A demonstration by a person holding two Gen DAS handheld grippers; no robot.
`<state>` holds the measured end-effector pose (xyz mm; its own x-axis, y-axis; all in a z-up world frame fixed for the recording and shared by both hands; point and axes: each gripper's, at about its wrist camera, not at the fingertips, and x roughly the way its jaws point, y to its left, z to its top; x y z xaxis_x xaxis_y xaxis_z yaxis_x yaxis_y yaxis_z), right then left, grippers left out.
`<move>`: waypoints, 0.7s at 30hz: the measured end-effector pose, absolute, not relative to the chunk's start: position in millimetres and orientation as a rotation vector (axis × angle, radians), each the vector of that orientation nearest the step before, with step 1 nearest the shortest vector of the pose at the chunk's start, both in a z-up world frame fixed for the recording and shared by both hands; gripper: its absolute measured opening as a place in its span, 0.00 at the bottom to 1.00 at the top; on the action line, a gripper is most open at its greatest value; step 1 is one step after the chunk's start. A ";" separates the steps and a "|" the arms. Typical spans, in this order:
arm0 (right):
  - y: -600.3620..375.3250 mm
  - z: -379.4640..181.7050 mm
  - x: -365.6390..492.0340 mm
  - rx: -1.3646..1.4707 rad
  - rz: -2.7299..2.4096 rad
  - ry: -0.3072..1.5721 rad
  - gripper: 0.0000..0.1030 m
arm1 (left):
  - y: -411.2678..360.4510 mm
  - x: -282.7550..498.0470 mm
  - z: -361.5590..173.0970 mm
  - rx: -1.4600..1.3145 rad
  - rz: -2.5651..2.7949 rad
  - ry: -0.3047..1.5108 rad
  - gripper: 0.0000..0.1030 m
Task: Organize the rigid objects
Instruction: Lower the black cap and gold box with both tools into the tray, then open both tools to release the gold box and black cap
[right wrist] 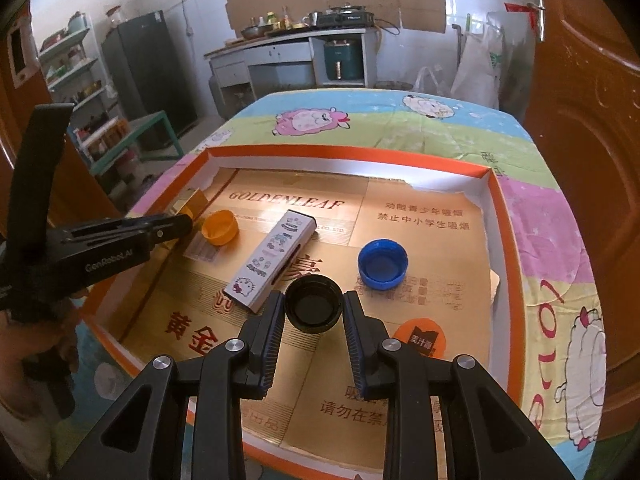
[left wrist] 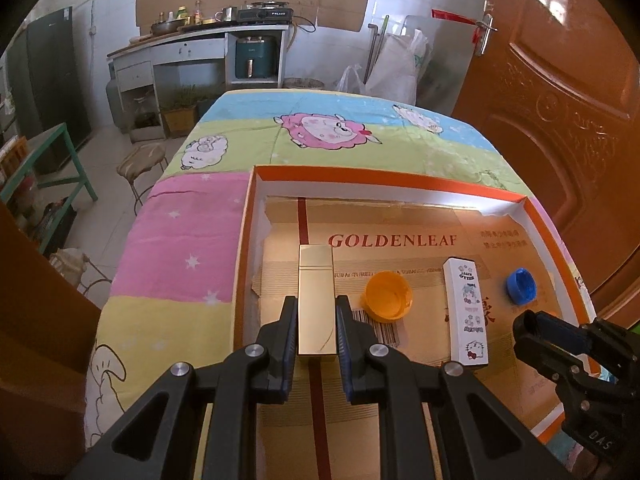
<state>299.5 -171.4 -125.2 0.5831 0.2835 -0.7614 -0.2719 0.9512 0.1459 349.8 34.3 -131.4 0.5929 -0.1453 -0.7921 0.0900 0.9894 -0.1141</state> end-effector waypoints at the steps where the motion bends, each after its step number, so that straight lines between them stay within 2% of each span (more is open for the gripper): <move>1: -171.7 -125.9 300.0 0.013 0.320 0.893 0.29 | 33.8 350.3 -131.7 -0.064 -0.137 0.927 0.18; 17: -166.6 -135.6 303.7 -0.040 0.282 0.920 0.30 | 28.4 350.4 -136.0 -0.045 -0.142 0.917 0.18; 21: -165.1 -137.0 304.6 -0.044 0.281 0.917 0.30 | 29.3 348.6 -135.2 -0.044 -0.142 0.913 0.23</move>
<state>304.6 -165.1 -137.0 0.5743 0.2210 -0.7882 -0.2585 0.9626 0.0815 348.6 29.3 -135.2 0.6029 -0.1416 -0.7852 0.1042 0.9897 -0.0984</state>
